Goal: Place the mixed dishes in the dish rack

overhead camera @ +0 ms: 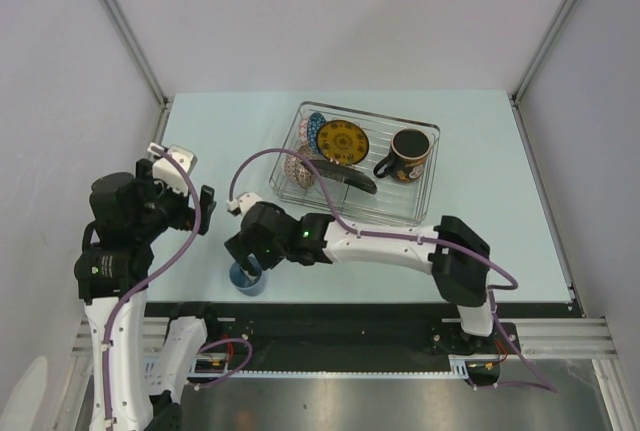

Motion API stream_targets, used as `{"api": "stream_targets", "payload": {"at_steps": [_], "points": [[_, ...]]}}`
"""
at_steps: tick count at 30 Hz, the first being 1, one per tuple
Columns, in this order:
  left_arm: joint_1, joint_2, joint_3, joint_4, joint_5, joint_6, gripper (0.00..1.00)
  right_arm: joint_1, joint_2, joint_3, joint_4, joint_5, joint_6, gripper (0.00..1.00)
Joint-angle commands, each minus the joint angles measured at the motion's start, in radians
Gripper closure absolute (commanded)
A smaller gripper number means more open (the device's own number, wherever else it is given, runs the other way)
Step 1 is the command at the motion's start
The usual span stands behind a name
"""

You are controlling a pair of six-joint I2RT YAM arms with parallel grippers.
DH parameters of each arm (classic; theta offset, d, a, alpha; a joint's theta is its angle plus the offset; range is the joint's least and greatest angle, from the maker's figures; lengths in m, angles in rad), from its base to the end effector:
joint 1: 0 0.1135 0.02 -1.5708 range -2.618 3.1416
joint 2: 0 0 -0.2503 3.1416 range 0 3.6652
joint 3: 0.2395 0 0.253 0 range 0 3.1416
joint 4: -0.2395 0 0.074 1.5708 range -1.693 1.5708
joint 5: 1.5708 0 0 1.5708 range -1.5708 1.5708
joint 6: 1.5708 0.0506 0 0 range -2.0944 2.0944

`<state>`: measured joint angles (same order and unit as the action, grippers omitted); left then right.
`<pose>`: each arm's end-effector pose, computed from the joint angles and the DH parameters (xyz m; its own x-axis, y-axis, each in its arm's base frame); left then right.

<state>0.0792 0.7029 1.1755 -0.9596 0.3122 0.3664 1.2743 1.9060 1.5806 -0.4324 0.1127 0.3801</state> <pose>0.1293 -0.0053 0.3835 -0.3656 0.3130 -0.8766 0.3495 0.9190 0.1824 0.1354 0.4236 0.2427 -0.5302 -0.4737 -0.7032 -0.7858 0.5860 0.1977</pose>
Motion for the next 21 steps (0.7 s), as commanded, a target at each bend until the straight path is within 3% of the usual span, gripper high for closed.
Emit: {"api": "stream_targets", "payload": {"at_steps": [1,15,21], "points": [[0.008,-0.011,0.015,0.051,0.044,-0.02,0.0,0.003,0.082,0.105,-0.02,-0.047,-0.018,0.09],[0.01,-0.031,0.056,0.065,0.068,-0.086,0.0,0.005,0.133,0.105,-0.026,-0.061,-0.007,0.12],[0.01,-0.034,0.062,0.071,0.077,-0.095,0.0,-0.004,0.157,0.101,-0.017,-0.068,-0.003,0.23]]}}
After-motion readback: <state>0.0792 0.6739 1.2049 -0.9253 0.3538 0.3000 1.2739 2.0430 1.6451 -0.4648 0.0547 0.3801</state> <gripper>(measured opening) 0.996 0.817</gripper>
